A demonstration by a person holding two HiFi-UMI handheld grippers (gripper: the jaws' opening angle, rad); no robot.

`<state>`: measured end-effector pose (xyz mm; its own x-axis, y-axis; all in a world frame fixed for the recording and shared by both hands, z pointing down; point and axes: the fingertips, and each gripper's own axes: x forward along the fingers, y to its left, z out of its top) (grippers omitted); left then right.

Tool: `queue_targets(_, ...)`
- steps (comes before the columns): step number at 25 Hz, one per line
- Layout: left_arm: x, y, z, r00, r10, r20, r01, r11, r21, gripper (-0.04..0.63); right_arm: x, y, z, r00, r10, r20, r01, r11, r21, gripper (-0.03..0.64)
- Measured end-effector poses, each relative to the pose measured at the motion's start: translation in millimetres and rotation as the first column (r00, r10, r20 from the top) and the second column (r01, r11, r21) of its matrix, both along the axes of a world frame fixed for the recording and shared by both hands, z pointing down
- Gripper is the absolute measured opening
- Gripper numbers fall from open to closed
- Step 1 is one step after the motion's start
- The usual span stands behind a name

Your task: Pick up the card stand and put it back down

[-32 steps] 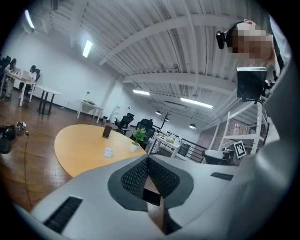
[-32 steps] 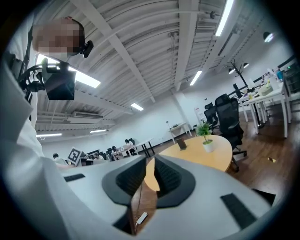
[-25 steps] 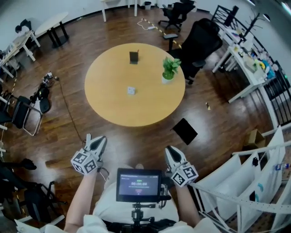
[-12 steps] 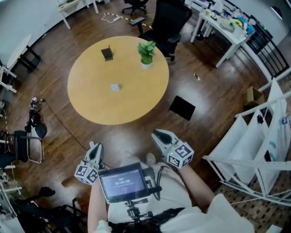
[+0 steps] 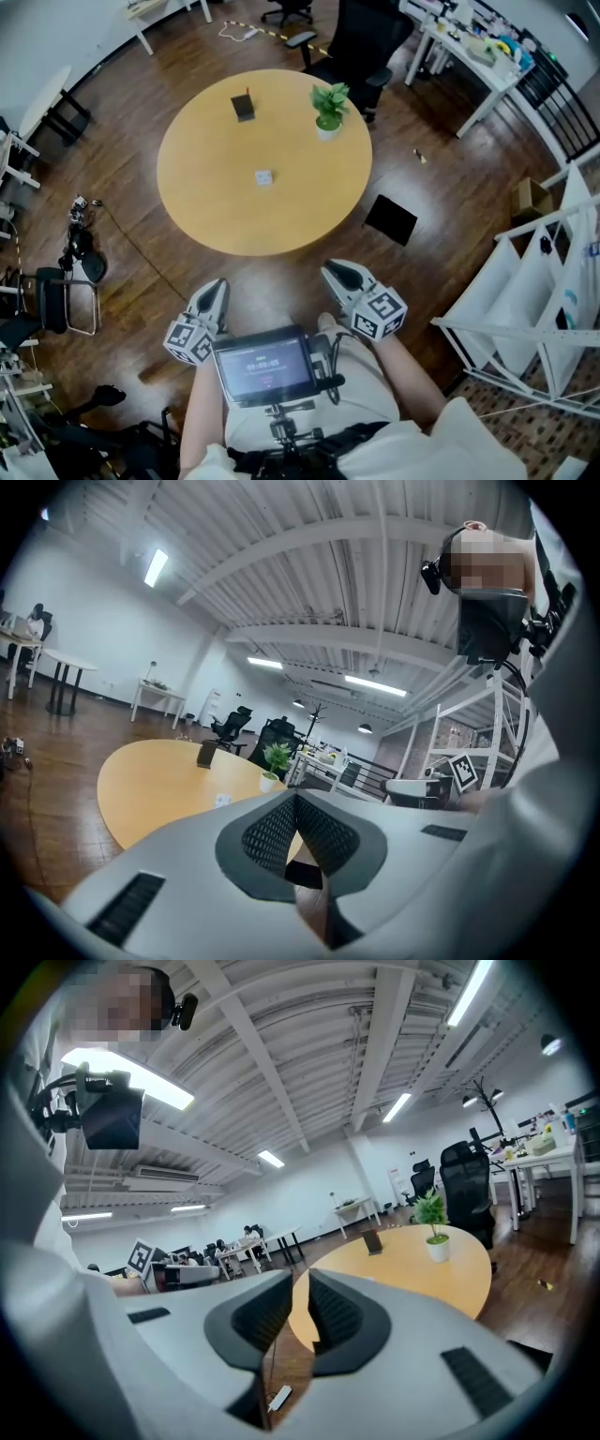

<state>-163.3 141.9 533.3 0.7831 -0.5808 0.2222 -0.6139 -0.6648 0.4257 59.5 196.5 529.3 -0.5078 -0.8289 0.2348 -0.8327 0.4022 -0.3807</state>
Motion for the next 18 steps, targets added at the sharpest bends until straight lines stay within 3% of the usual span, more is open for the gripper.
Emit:
queue_targets(8,-32,-30,3,0.998,-0.027,-0.048,0.027,1.000,-0.001,0.000,-29,-36,3,1.000,-0.002,-0.021,0.002,1.000,0.003,0.057)
queue_targets(18,-39,-48,6,0.998,0.024,-0.064,-0.024,1.000,0.009,0.000,-43,-67,9,0.999,0.028,-0.041,-0.027,1.000,0.010,0.057)
